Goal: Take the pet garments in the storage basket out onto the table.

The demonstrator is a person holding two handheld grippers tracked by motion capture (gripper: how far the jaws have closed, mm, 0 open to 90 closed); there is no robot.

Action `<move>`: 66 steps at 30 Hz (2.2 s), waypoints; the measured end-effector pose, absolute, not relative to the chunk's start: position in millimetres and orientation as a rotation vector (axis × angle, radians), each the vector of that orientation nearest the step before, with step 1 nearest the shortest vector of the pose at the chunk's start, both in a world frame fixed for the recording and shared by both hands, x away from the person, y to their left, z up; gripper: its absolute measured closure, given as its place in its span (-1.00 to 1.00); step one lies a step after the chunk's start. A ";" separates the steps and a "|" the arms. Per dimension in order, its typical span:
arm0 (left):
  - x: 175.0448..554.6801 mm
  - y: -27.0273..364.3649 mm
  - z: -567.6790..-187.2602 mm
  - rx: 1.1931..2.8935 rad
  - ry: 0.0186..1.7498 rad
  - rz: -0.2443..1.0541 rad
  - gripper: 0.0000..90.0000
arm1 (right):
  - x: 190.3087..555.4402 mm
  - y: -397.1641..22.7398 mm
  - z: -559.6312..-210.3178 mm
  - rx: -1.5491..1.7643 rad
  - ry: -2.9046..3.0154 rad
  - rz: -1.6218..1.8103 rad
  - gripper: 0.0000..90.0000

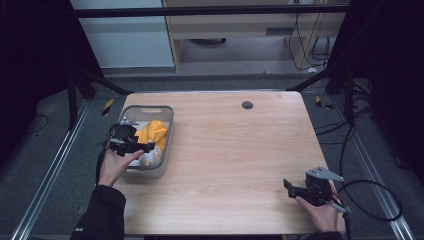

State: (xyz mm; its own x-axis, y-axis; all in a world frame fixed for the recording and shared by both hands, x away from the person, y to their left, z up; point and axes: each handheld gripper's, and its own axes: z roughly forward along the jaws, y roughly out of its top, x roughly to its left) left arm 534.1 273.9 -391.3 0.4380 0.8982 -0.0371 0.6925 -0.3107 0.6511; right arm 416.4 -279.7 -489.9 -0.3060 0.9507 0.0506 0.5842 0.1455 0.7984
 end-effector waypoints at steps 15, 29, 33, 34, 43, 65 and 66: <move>540.4 269.6 -403.3 2.138 1.372 0.399 -0.28 | 417.1 -279.1 -490.8 1.460 1.967 1.015 -0.73; 546.3 267.4 -415.0 2.173 1.420 0.359 -0.15 | 417.7 -279.1 -491.5 1.451 1.976 1.010 -0.73; 547.4 266.5 -418.4 2.183 1.436 0.359 -0.04 | 417.8 -278.9 -491.6 1.451 1.980 1.010 -0.73; 547.6 266.4 -419.2 2.184 1.439 0.363 -0.04 | 417.8 -278.9 -491.6 1.451 1.980 1.010 -0.73; 549.1 266.0 -423.0 2.190 1.471 0.351 0.29 | 417.8 -278.3 -491.6 1.459 1.984 1.013 -0.73; 544.9 271.5 -413.3 2.177 1.491 0.354 0.81 | 417.7 -278.2 -491.8 1.454 1.990 1.009 -0.73; 544.3 271.6 -411.3 2.174 1.489 0.355 0.81 | 417.7 -278.1 -491.8 1.454 1.990 1.009 -0.73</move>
